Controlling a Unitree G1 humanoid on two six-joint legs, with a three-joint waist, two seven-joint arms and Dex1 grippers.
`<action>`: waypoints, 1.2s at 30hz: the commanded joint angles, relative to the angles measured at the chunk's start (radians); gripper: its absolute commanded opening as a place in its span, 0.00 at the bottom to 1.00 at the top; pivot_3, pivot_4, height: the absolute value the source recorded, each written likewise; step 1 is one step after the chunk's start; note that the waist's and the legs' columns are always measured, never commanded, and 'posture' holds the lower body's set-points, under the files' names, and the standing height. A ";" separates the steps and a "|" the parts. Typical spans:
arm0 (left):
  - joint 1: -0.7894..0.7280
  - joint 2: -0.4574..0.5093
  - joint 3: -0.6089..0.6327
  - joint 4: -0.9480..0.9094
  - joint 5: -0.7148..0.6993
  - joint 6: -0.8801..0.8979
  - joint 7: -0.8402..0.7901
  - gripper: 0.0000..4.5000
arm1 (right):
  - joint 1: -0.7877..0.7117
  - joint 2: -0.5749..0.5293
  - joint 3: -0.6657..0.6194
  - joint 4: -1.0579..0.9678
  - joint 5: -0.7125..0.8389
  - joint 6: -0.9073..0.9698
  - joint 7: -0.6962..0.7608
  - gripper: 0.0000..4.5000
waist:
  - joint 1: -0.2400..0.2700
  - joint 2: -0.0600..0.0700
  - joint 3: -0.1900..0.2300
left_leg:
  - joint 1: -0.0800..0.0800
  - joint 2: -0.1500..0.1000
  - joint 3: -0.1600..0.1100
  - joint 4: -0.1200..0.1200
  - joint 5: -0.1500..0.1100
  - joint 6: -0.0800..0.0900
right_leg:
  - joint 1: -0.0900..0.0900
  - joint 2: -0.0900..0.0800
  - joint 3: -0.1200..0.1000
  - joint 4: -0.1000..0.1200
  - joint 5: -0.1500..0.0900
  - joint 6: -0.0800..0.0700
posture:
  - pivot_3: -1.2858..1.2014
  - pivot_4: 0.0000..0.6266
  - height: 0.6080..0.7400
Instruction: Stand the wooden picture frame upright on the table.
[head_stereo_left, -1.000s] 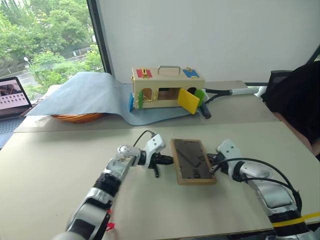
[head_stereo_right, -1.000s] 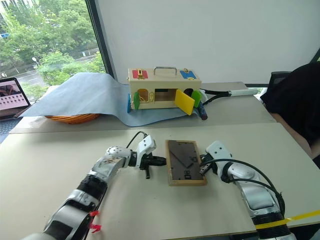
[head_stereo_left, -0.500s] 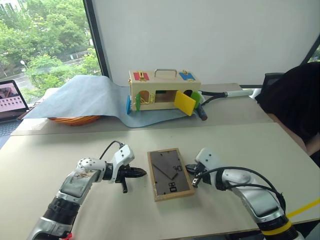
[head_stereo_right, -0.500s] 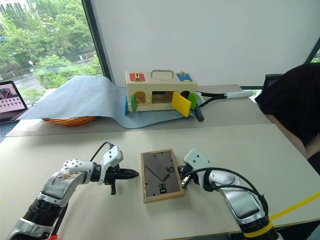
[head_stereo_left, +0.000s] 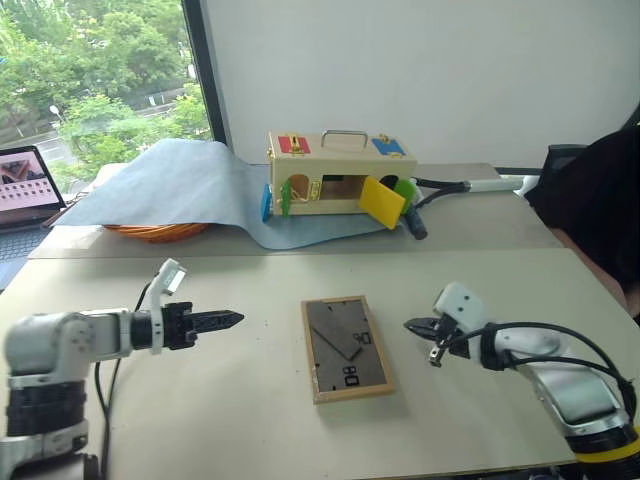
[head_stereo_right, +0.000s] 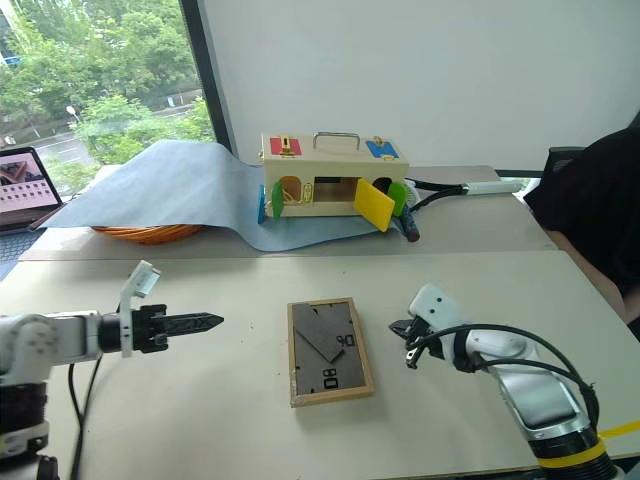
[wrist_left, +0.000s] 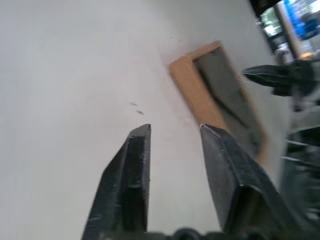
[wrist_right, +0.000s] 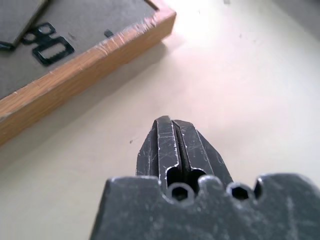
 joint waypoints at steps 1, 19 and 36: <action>0.022 0.022 -0.117 0.044 -0.329 0.020 0.212 0.82 | 0.022 -0.037 0.046 0.046 -0.061 -0.154 0.060 0.00 | 0.005 0.000 0.000 | -0.001 0.000 0.000 0.000 0.000 0.000 | -0.001 0.000 0.000 0.000 0.000 0.000 | 0.52 0.24 0.45; 0.134 -0.240 -0.443 0.054 -1.023 -0.271 1.274 0.99 | 0.030 0.080 0.205 -0.117 -0.085 -0.082 0.084 0.00 | 0.035 0.004 -0.005 | 0.016 -0.009 -0.001 0.002 0.001 -0.002 | 0.017 -0.010 0.000 -0.003 -0.001 0.004 | 0.52 0.24 0.45; 0.136 -0.115 -0.405 0.070 -1.041 -0.257 1.064 0.26 | -0.016 0.099 0.201 -0.076 -0.100 -0.059 0.065 0.00 | 0.045 0.003 -0.006 | 0.012 -0.010 -0.002 -0.001 0.001 -0.002 | 0.017 -0.010 0.001 -0.015 0.001 0.005 | 0.52 0.24 0.45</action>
